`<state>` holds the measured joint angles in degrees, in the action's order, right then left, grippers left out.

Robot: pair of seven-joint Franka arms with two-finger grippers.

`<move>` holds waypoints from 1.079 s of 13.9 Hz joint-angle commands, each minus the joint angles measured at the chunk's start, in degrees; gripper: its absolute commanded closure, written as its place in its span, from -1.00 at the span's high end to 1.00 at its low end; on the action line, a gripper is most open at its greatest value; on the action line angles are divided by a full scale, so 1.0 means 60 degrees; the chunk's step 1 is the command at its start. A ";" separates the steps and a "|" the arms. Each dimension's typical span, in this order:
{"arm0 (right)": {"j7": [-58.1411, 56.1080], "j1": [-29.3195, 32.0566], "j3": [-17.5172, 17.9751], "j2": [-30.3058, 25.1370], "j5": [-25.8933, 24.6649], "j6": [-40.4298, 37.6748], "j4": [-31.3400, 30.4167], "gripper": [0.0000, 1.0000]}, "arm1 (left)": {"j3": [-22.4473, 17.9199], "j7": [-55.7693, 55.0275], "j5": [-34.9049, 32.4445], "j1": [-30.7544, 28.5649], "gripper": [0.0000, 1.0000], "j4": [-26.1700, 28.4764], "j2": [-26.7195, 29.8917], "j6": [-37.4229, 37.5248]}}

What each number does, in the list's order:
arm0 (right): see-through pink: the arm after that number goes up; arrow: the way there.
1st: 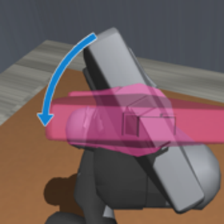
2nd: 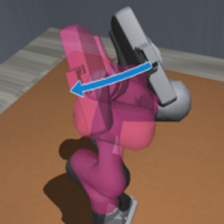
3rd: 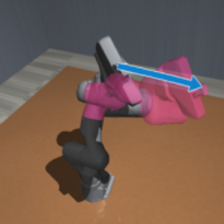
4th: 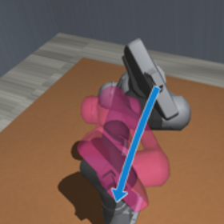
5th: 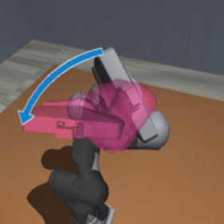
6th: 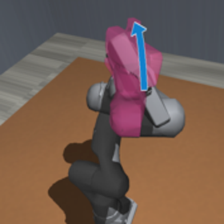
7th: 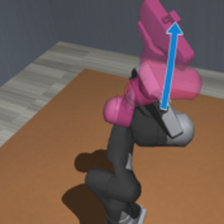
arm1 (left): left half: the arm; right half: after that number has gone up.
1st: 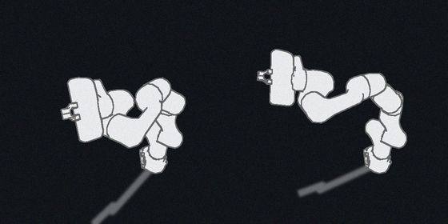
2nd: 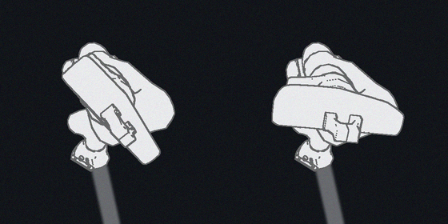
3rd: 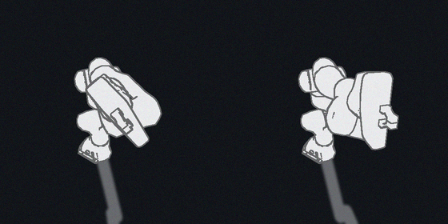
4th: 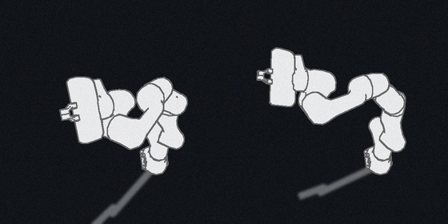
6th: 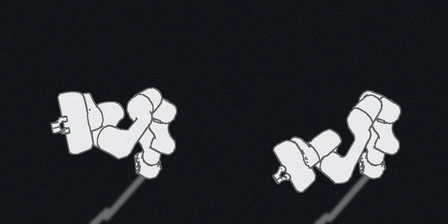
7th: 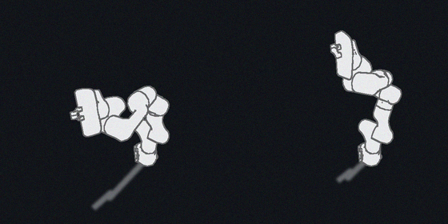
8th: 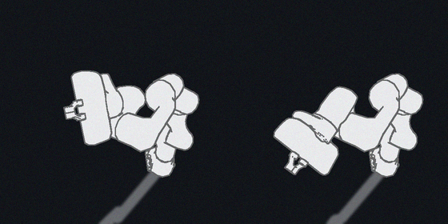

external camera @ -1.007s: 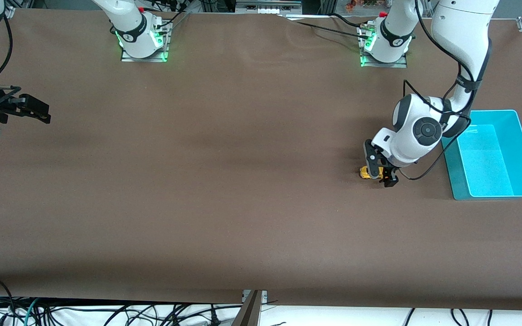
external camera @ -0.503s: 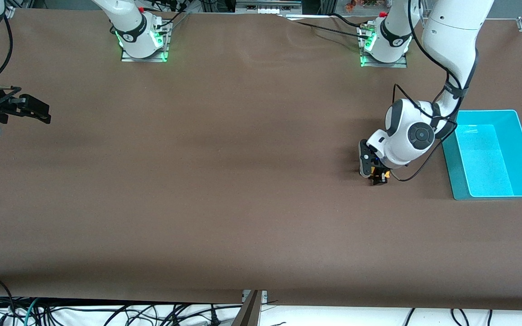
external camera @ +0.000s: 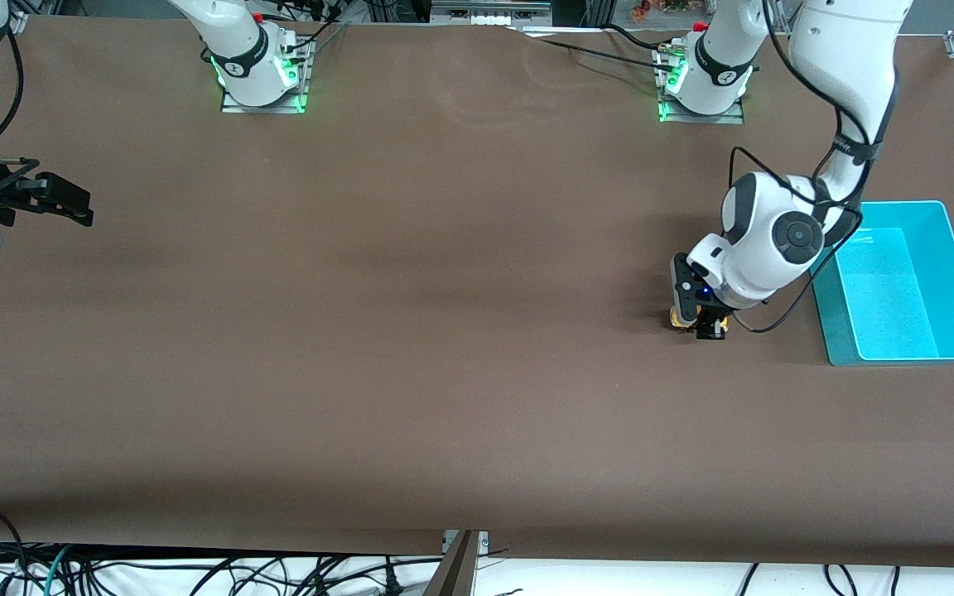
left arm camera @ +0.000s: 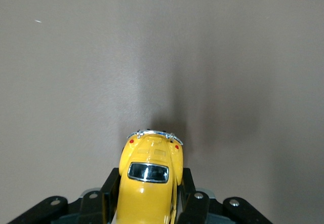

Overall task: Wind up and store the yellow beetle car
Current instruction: 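Close the left gripper on the yellow car and lift it, then carry the car with the left gripper over the cyan box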

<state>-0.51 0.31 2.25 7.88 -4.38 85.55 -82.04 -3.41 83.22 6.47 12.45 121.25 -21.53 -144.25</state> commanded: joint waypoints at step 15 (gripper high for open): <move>-0.0106 0.0124 0.0093 -0.0083 -0.0076 0.0068 -0.0081 1.00 | -0.4000 0.1451 -0.3742 -0.1592 -1.00 0.2787 0.4058 0.1986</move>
<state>-0.51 0.42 2.25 7.88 -4.38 85.61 -82.05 -25.11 89.73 -13.02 2.52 132.61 0.03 -127.84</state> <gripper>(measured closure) 0.000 0.493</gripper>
